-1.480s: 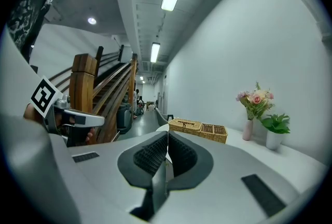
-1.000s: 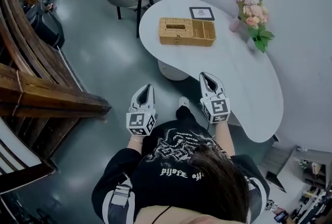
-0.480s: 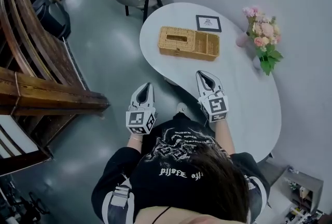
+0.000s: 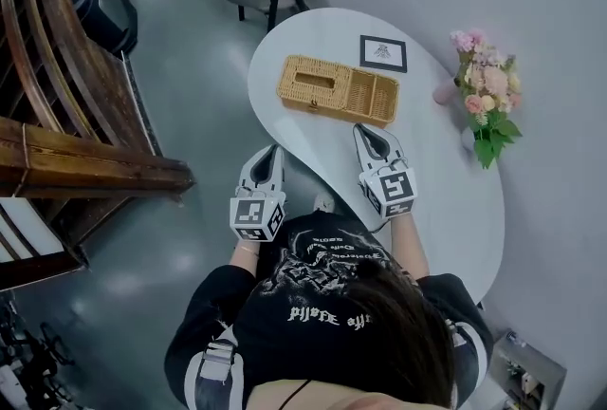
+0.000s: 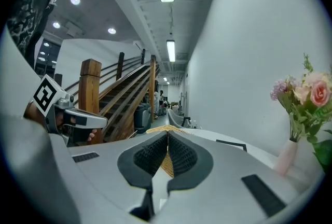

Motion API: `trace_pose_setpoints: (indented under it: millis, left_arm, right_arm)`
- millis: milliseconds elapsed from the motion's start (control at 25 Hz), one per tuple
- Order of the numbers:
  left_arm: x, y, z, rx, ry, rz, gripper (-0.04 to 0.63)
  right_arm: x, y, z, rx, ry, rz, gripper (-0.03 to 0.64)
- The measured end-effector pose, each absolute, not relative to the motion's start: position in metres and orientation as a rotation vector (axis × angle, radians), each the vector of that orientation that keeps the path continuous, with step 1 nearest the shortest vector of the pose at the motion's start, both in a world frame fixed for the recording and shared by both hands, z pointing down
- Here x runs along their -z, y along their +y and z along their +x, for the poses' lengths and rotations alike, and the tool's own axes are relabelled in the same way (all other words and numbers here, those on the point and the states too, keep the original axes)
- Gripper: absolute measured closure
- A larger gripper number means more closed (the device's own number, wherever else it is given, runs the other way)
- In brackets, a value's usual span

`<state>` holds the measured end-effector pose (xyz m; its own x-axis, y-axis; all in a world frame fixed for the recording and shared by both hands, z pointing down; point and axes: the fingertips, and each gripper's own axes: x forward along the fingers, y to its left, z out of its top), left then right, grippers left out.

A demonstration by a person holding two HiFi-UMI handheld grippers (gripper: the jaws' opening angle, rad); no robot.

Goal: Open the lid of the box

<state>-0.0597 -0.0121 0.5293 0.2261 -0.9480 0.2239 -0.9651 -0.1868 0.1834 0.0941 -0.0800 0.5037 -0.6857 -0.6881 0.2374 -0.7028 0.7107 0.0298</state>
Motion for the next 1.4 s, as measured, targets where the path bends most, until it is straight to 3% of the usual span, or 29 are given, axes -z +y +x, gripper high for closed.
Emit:
trace_pose_setpoints:
  millis: [440, 1400]
  left_arm:
    - [-0.54, -0.034, -0.049, -0.112, -1.794, 2.183, 0.571]
    - [-0.523, -0.125, -0.117, -0.111, -1.707, 2.277, 0.571]
  right_arm:
    - [-0.519, -0.096, 0.093, -0.142, -2.706, 1.033, 0.591]
    - [-0.508, -0.149, 0.036, -0.137, -2.644, 1.064, 0.589]
